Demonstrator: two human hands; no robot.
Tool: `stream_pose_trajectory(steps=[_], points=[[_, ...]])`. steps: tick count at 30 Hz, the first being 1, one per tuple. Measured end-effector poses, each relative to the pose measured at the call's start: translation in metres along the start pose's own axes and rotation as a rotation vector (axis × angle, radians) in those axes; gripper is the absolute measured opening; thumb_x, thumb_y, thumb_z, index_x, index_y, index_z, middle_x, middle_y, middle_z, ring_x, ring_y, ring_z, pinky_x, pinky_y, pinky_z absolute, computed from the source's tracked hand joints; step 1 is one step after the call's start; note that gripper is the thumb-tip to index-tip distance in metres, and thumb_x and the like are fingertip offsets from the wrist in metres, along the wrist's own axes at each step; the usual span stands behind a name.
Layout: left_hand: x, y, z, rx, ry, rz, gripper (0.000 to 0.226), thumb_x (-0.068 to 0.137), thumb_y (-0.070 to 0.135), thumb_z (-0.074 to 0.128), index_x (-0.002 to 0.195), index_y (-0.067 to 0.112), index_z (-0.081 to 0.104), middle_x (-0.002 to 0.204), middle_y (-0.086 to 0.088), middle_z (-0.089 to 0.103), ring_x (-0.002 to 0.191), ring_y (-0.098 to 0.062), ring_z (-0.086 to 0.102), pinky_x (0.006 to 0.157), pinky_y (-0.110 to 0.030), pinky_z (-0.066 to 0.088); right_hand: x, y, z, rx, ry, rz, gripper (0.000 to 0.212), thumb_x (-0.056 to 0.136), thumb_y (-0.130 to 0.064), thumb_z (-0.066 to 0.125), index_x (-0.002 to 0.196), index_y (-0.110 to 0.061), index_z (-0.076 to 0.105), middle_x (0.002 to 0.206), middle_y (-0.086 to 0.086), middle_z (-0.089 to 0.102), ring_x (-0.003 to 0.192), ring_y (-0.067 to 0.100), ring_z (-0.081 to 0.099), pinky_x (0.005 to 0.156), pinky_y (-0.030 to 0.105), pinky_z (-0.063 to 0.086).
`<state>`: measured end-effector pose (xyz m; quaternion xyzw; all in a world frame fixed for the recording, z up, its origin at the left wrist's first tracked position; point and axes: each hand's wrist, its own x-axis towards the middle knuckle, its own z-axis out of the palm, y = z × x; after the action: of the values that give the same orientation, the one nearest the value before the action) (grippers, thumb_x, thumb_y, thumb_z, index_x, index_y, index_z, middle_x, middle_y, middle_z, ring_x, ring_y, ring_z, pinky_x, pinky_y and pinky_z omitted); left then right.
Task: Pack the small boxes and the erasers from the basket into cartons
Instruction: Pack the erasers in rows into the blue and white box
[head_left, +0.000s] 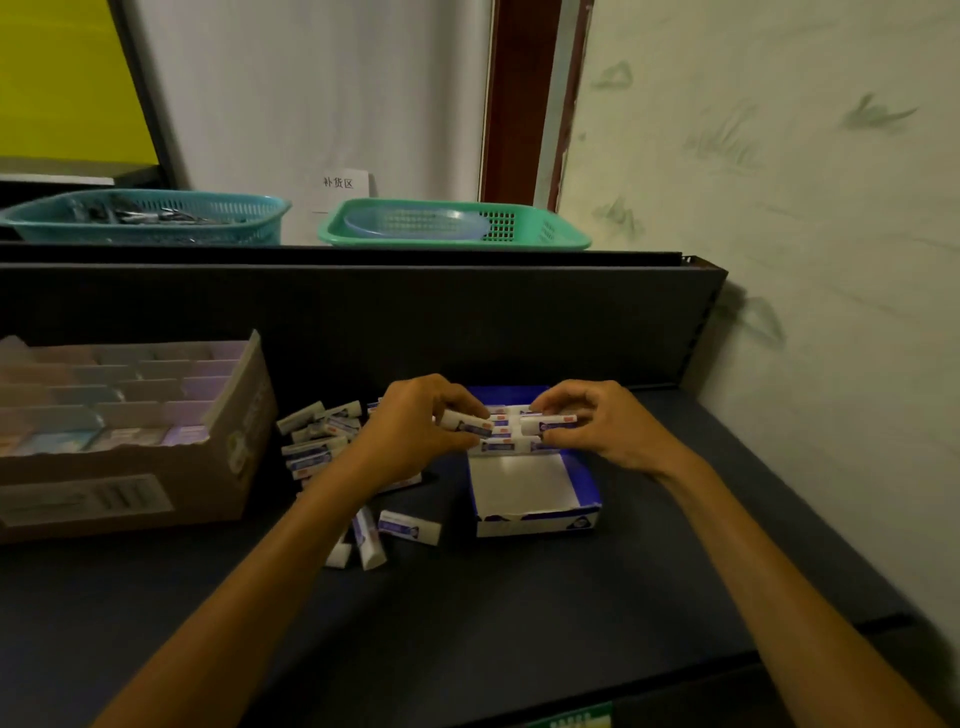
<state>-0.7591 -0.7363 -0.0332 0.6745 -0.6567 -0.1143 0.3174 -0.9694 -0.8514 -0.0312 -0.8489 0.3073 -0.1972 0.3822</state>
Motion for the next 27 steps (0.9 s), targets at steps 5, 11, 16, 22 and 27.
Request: stream_pose_trajectory(steps=[5,11,16,22,27], points=[[0.013,0.007,0.013,-0.023,0.001,0.009,0.026,0.079,0.019,0.07,0.103,0.028,0.063,0.107,0.013,0.057,0.09,0.0,0.055,0.072,-0.013,0.046,-0.001,0.009,-0.009,-0.095,0.047,-0.035,0.024,0.083,-0.019,0.071,0.104,-0.028,0.064,0.105,-0.014,0.062,0.094,0.0,0.063,0.074,0.016,0.054],[0.024,0.008,0.029,0.056,-0.034,0.006,0.027,0.081,0.023,0.069,0.106,0.024,0.061,0.106,0.009,0.062,0.09,0.001,0.053,0.083,-0.021,0.049,0.007,0.017,-0.011,-0.151,0.051,-0.066,0.026,0.081,-0.02,0.072,0.104,-0.027,0.062,0.105,-0.012,0.064,0.098,0.0,0.062,0.08,0.019,0.053],[0.031,0.005,0.041,0.09,-0.088,-0.026,0.026,0.082,0.022,0.068,0.106,0.025,0.058,0.105,0.007,0.064,0.087,0.002,0.054,0.079,-0.016,0.045,0.015,0.02,-0.003,-0.187,0.022,-0.076,0.025,0.08,-0.018,0.074,0.1,-0.027,0.06,0.099,-0.012,0.064,0.093,-0.001,0.062,0.08,0.02,0.053],[0.035,0.005,0.046,0.214,-0.156,-0.009,0.029,0.082,0.025,0.068,0.111,0.024,0.063,0.109,0.006,0.064,0.092,-0.001,0.056,0.083,-0.017,0.045,0.024,0.024,0.002,-0.337,-0.074,-0.044,0.027,0.081,-0.019,0.073,0.105,-0.026,0.064,0.107,-0.007,0.064,0.094,0.003,0.06,0.086,0.026,0.052],[0.038,0.003,0.049,0.311,-0.253,0.017,0.029,0.083,0.027,0.067,0.112,0.025,0.063,0.112,0.007,0.059,0.086,0.001,0.047,0.08,-0.016,0.041,0.025,0.021,0.001,-0.486,-0.148,-0.051,0.028,0.082,-0.022,0.071,0.11,-0.025,0.065,0.114,-0.007,0.059,0.098,0.004,0.053,0.087,0.023,0.046]])
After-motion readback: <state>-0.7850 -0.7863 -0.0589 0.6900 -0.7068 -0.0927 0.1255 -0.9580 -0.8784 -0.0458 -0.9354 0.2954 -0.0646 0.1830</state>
